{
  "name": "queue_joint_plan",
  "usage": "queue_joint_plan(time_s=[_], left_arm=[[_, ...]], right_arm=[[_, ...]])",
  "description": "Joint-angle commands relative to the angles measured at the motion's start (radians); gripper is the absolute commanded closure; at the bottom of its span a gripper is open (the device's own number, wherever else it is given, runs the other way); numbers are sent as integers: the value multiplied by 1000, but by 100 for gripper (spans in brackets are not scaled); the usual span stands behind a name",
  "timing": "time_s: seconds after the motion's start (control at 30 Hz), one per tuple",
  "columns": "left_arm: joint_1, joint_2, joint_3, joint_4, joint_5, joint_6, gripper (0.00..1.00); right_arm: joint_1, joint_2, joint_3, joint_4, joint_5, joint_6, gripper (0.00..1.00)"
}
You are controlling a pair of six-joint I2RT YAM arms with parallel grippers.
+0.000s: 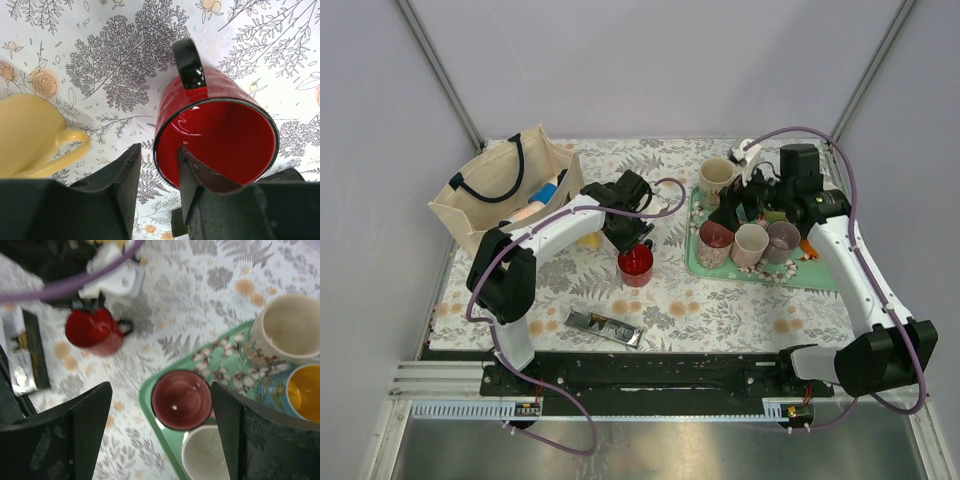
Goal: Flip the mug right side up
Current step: Place the cup at the center of the board, then pick up the cup at the center of the board.
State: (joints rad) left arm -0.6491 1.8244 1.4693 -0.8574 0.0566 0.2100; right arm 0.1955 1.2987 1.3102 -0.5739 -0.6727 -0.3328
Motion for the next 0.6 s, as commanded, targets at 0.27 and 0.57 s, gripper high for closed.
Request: queue_joint_plan(time_s=[0.27,0.57], left_arm=[[20,-140,89,9,-14,-21,44],[193,-298,39,11,57,-55,43]], right_arm=[[24,13,-103,-348,179,-823,6],[146,109,-140,-235,338,-965,1]])
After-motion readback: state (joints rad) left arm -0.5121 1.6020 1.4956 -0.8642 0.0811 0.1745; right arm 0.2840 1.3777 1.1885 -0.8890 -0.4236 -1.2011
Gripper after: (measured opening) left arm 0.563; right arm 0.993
